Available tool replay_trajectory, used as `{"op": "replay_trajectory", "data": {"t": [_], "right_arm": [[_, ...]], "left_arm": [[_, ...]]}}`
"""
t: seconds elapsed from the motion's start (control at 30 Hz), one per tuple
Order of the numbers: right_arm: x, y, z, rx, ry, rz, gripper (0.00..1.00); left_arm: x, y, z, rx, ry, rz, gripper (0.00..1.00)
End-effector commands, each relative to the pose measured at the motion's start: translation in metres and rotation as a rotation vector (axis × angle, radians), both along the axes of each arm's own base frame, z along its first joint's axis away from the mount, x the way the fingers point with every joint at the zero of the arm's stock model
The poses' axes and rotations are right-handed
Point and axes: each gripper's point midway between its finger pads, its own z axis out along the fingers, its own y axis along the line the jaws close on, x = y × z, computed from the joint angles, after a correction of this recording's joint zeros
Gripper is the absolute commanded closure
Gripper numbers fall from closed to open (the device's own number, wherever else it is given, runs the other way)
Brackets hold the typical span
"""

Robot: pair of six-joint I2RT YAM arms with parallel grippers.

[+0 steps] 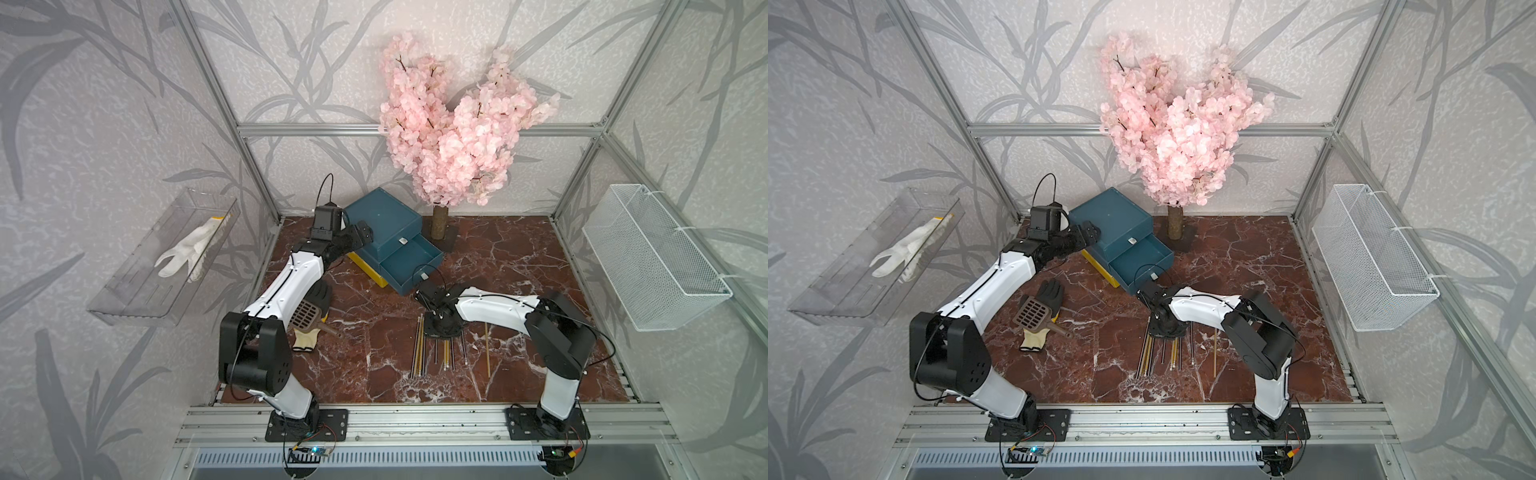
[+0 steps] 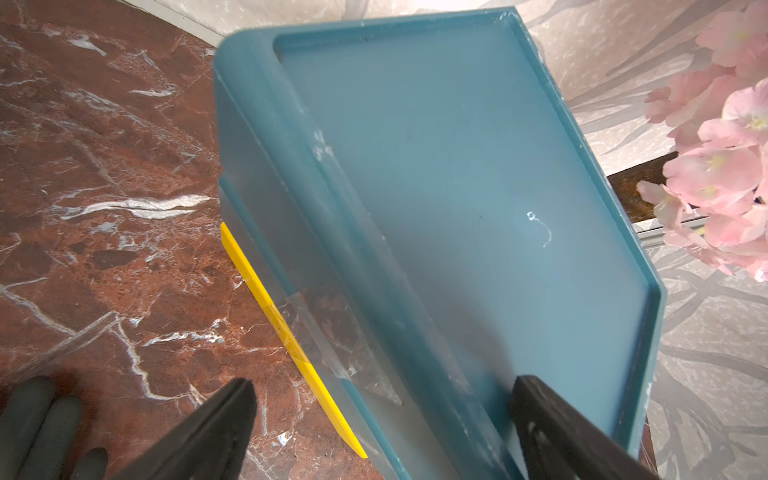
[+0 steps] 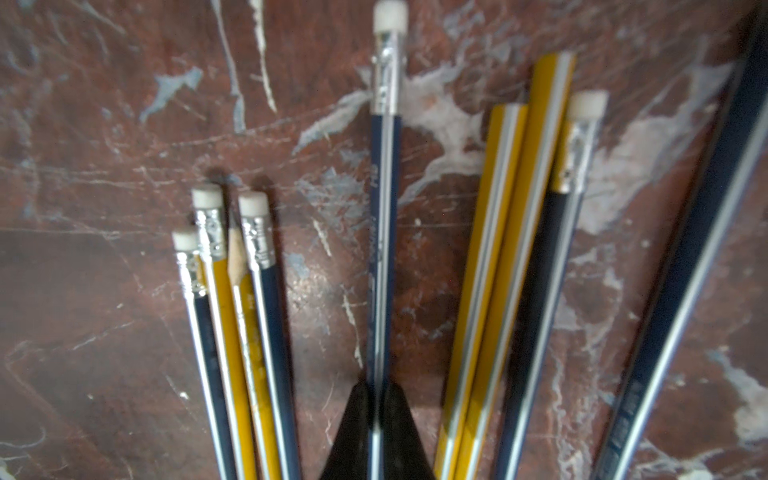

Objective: Please place the pencils in the drawer according to their color
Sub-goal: Pick up the pencil from the center of the board, then place the pencil in the drawer.

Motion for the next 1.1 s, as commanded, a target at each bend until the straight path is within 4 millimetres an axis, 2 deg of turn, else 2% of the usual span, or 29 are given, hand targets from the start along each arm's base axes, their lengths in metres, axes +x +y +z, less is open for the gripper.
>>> {"op": "replay_trajectory", "data": {"t": [0.0,0.13,0.37,0.4,0.43,0.6,0.73,0.9,1.07], "right_arm": [[-0.016,-0.009,-0.014,-0.04,0.061,-0.004,1.0],[-0.016,-0.007,-0.006,-0.005,0.054,-0.025,1.0],[-0.011,-0.002,0.03,0.12,-0.002,-0.085,1.0],[-0.011,-0.003,0.03,0.119,-0.001,-0.089,1.0],[-0.01,-0.002,0.043,0.145,-0.023,-0.091,1.0],[-0.01,-0.008,0.073,0.206,-0.068,-0.111,1.0],[-0.001,-0.012,0.108,0.282,-0.124,-0.133,1.0],[0.027,-0.008,0.153,0.415,-0.193,-0.172,1.0],[0.073,0.014,0.192,0.53,-0.273,-0.191,1.0]], "left_arm": [[-0.035,0.007,-0.061,0.069,0.222,-0.009,0.0],[-0.034,0.007,-0.061,0.069,0.223,-0.011,0.0],[-0.034,0.008,-0.059,0.074,0.223,-0.013,0.0],[-0.034,0.007,-0.058,0.074,0.222,-0.013,0.0],[-0.033,0.008,-0.058,0.074,0.222,-0.013,0.0],[-0.033,0.008,-0.057,0.08,0.221,-0.013,0.0],[-0.031,0.007,-0.057,0.079,0.223,-0.017,0.0],[-0.03,0.007,-0.057,0.079,0.224,-0.017,0.0],[-0.029,0.007,-0.059,0.081,0.231,-0.019,0.0]]}}
